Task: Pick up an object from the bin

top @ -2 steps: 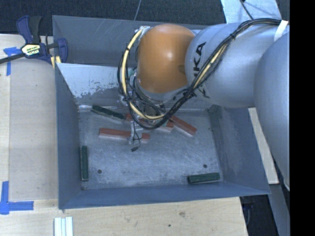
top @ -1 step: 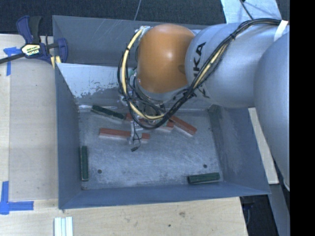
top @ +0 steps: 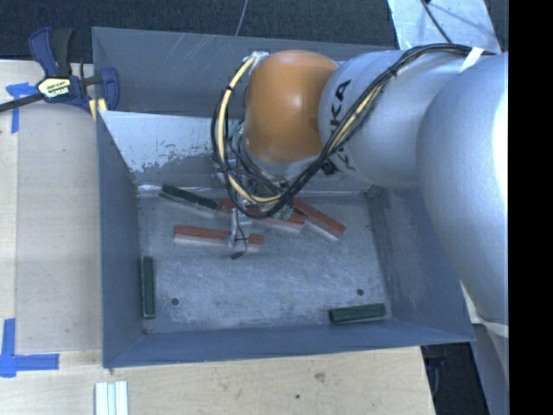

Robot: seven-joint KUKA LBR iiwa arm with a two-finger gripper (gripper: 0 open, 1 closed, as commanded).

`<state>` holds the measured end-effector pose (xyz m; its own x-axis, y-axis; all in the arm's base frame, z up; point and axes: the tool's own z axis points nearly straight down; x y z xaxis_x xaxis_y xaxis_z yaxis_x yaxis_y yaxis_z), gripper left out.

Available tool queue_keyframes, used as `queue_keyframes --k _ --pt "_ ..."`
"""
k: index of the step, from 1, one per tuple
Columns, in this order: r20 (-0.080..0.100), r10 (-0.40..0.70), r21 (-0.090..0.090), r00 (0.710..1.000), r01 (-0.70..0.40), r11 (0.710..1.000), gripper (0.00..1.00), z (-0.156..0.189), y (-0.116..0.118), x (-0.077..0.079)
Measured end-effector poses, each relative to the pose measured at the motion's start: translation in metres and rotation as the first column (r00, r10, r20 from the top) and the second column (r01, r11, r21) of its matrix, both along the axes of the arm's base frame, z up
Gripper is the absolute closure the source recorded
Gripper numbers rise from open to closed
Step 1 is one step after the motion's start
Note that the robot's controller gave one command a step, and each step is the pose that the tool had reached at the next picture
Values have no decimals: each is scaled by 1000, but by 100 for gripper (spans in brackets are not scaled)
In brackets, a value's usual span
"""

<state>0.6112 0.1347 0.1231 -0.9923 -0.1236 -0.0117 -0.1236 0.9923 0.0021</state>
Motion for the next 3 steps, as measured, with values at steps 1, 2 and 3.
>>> queue_keyframes --k 1,2,3 --pt "-7 40 -4 999 -40 999 0 -41 3 -15" --pt "-2 -108 -1 994 108 994 100 -50 -38 2" --pt "-3 -108 -1 994 108 994 100 -50 -38 2"
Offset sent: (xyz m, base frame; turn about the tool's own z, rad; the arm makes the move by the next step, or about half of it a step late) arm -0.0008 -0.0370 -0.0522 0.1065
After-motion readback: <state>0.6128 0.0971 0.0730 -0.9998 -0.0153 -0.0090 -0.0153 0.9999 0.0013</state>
